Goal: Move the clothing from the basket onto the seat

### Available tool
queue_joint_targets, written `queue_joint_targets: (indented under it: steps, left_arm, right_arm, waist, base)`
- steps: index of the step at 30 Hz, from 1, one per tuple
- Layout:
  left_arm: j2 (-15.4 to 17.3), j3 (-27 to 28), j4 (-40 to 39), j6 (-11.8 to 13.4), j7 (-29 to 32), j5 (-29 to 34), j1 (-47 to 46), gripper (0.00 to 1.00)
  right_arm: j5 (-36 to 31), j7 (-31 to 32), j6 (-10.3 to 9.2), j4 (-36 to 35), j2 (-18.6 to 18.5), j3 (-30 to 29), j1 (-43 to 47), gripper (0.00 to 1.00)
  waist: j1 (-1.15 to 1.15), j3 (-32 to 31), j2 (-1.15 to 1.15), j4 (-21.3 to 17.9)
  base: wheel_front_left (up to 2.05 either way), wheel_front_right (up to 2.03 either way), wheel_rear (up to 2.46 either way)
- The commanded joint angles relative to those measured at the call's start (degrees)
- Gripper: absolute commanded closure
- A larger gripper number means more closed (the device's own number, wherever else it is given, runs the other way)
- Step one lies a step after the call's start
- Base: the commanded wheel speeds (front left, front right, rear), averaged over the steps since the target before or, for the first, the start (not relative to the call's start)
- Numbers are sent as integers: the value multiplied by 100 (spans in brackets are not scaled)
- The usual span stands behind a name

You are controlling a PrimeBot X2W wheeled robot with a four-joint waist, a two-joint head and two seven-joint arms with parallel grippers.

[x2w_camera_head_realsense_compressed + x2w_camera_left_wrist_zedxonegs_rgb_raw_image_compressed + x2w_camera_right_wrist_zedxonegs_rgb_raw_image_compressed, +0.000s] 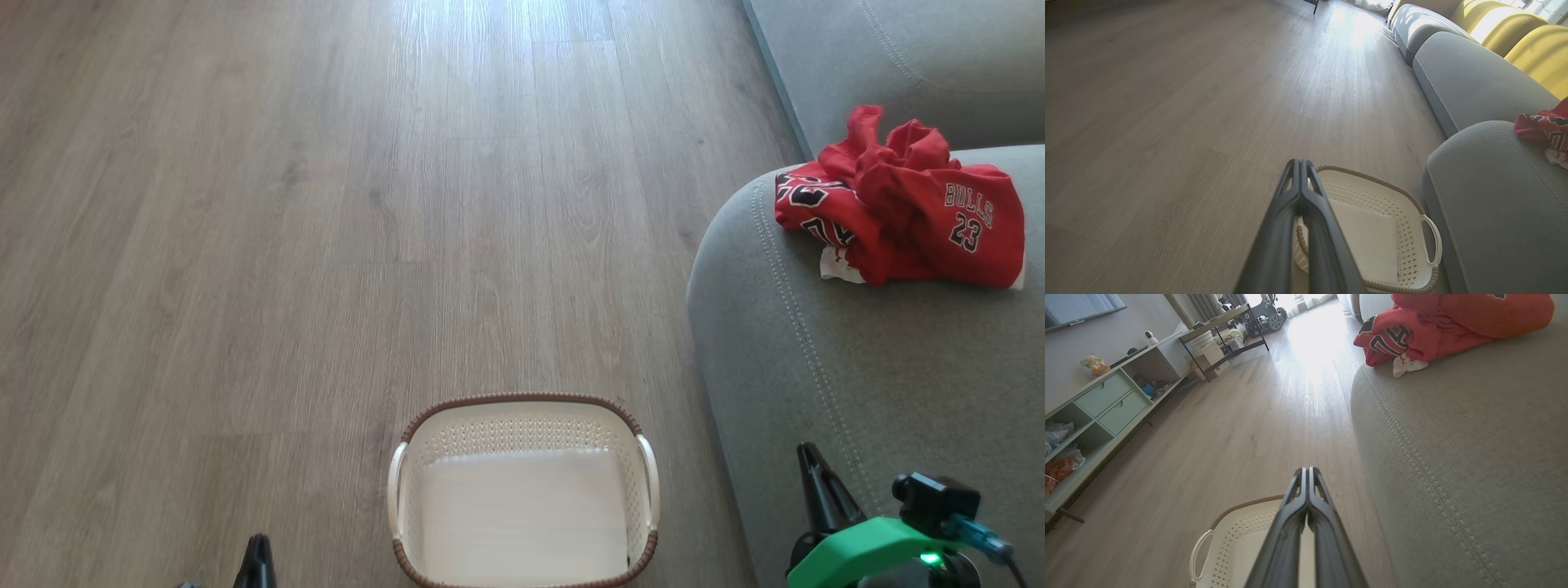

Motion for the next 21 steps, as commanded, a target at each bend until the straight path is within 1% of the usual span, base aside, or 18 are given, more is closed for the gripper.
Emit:
queue_joint_targets:
  steps: [1,21]
  left_arm:
    - [14,180,-188,-62,52,-156,-231,100]
    - [-177,644,-223,-397,369,-1137,-427,100]
  right_arm:
    - [210,45,0,-232,0,-33,-324,100]
    - [1458,354,-1,-344,-2,-160,-458,100]
  waist:
    - [0,6,0,-4]
    - [0,63,0,-40]
  base:
    - [0,0,0]
    - [0,0,0]
